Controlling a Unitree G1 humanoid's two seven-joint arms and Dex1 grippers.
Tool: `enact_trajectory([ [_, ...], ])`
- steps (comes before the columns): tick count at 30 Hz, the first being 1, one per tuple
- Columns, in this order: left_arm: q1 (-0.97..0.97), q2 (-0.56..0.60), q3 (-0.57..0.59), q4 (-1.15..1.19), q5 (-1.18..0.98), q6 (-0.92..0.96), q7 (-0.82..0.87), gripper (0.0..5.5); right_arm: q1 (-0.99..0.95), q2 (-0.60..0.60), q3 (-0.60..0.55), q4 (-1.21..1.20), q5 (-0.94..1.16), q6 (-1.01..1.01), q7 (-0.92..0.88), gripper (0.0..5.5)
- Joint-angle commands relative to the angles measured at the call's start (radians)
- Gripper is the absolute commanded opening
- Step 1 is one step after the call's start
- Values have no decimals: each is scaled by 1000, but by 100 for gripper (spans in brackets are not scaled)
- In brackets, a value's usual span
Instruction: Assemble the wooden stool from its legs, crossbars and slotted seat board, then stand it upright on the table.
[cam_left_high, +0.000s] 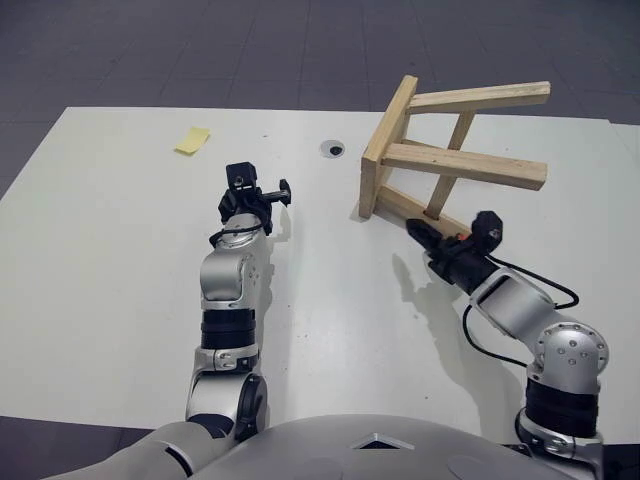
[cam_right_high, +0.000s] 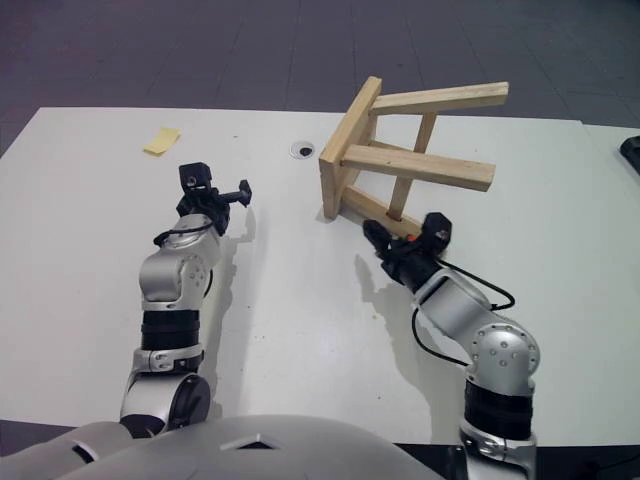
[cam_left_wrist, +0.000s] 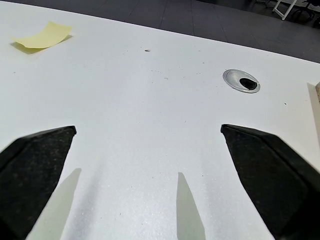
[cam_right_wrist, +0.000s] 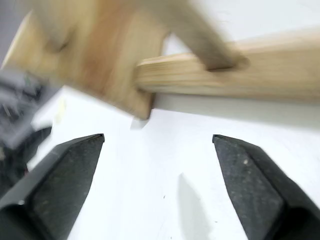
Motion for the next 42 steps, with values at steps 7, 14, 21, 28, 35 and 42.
enact_trajectory([
  [7,-12,10,-77,57,66,-142,-34,540,-170,79,397,216,-686,-289,285,538],
  [14,-20,20,-68,61,69,-152,-40,540,-264,232,382,482,-894,-431,317,538],
  [21,-29,17,-64,75,68,-152,-40,540,-357,356,352,729,-1078,-578,274,538],
  [28,-23,12,-62,75,68,-148,-36,540,-430,438,293,891,-1182,-679,221,491],
  [35,-20,10,-52,74,68,-148,-26,540,-419,454,250,890,-1238,-690,208,380],
  [42,-21,6,-50,75,69,-149,-19,540,-408,465,235,880,-1258,-682,240,279],
])
